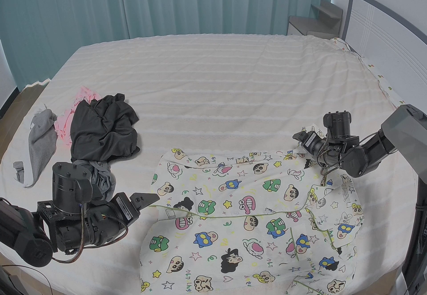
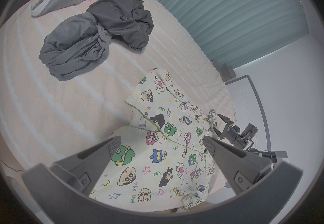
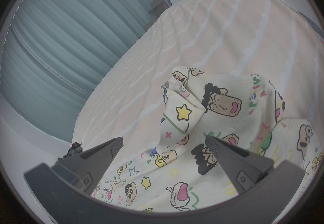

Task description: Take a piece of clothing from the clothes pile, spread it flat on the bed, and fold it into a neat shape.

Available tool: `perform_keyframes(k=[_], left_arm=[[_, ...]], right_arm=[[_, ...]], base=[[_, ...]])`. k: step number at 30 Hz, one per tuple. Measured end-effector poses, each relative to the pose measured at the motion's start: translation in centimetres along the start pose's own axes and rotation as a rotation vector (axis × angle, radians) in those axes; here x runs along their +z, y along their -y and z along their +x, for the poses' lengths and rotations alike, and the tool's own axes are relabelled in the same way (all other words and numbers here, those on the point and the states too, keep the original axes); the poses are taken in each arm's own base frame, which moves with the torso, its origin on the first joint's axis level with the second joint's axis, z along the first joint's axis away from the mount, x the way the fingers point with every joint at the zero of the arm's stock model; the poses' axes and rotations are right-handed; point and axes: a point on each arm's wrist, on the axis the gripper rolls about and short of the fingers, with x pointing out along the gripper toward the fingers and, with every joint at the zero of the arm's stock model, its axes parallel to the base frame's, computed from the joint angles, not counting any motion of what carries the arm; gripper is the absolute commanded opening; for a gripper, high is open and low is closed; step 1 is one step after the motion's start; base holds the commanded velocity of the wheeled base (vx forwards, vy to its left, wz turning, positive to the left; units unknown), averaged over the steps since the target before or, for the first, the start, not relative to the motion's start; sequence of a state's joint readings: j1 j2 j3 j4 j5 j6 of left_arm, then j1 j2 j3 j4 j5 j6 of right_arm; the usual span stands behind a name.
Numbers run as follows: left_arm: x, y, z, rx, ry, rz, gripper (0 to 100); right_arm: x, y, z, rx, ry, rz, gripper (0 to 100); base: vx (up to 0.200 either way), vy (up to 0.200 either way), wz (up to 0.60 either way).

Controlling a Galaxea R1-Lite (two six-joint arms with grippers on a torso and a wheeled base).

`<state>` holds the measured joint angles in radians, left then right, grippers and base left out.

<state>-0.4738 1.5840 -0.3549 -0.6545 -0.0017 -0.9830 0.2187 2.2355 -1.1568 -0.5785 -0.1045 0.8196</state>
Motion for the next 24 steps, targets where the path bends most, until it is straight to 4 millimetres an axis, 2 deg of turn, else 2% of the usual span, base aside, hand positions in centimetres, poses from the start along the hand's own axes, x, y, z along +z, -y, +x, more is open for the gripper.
perform_keyframes(k=[7,18,24], left_arm=[[0.0,0.0,0.0,0.001,-0.001,0.000,100],[-0.1,-0.1,0.0,0.003,-0.003,0.000,100],[-0.1,-0.1,0.0,0.004,-0.005,0.000,100]], right_arm=[[0.4,-0.3,0.6,0.011,0.017,0.003,100],[0.9,-2.4,4.8,0.005,0.061,0.005,100],[1.7,-3.9,5.0,0.067,0.135,0.023,100]], base=[[0.000,0.000,0.00],[0.000,0.000,0.00],[0.000,0.000,0.00]])
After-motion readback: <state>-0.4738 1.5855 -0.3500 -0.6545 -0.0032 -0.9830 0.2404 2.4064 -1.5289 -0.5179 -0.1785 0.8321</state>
